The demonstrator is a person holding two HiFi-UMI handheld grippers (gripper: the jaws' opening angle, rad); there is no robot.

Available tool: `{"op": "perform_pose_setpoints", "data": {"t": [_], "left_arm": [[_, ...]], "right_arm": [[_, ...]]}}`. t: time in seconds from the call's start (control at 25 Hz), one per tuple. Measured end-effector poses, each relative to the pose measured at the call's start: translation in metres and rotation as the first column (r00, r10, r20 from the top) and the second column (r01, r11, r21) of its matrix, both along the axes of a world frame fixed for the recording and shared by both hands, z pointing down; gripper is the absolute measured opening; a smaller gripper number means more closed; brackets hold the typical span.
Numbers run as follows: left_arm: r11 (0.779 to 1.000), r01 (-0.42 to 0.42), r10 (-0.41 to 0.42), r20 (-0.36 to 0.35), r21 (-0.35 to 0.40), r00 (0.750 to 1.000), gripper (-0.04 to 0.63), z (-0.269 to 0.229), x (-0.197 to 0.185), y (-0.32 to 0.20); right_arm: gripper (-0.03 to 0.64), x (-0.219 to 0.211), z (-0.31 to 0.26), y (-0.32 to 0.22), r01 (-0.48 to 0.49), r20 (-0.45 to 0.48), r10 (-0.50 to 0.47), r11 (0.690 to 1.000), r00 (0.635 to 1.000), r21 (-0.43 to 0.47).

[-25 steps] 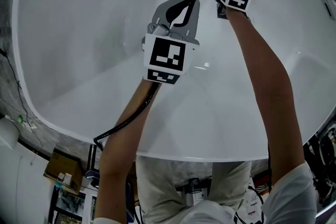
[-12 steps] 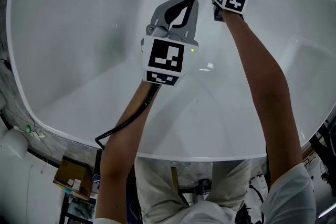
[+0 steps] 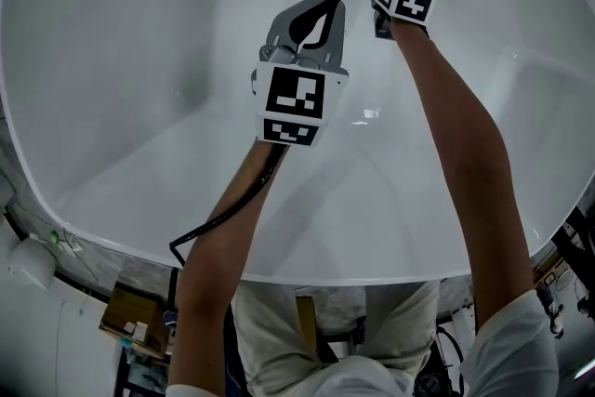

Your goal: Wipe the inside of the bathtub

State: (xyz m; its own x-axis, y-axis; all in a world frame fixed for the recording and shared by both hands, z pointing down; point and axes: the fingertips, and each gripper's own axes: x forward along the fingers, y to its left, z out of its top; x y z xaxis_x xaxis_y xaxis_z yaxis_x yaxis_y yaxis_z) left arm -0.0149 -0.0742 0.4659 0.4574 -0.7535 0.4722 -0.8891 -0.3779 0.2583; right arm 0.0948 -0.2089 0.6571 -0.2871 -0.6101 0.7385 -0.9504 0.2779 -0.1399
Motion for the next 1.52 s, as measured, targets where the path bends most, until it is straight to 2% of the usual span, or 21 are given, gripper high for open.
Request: {"op": "perform_pose_setpoints", "data": {"t": [0.28, 0.4, 0.6, 0.72, 1.24, 1.52], "left_arm": [[0.992, 0.036, -0.045, -0.069, -0.125, 0.997, 0.0, 0.037, 0.033, -0.006], [0.988, 0.048, -0.061, -0.082, -0.149, 0.995, 0.0, 0.047, 0.048, -0.011], [0.99, -0.023, 0.018, -0.036, -0.136, 0.999, 0.0, 0.042, 0.084, -0.009], [0.989, -0.053, 0.05, -0.022, -0.141, 0.998, 0.0, 0.043, 0.098, -0.013], [0.982, -0.1, 0.102, 0.005, -0.161, 0.995, 0.0, 0.035, 0.137, -0.007], [0.979, -0.139, 0.143, 0.02, -0.147, 0.989, 0.0, 0.023, 0.192, -0.012]], "right_arm": [[0.055, 0.024, -0.001, 0.003, -0.023, 0.022, 0.023, 1.0, 0.999, -0.002], [0.055, 0.031, -0.002, 0.001, -0.024, 0.027, 0.024, 1.0, 0.999, 0.0], [0.057, 0.05, -0.013, 0.002, -0.019, 0.034, 0.019, 1.0, 0.999, 0.004], [0.057, 0.062, -0.017, -0.005, -0.051, 0.047, 0.051, 0.999, 0.998, 0.013], [0.057, 0.111, -0.024, 0.002, -0.097, 0.058, 0.096, 0.995, 0.994, 0.011], [0.057, 0.172, -0.031, 0.005, -0.161, 0.085, 0.16, 0.987, 0.984, 0.006]]}}
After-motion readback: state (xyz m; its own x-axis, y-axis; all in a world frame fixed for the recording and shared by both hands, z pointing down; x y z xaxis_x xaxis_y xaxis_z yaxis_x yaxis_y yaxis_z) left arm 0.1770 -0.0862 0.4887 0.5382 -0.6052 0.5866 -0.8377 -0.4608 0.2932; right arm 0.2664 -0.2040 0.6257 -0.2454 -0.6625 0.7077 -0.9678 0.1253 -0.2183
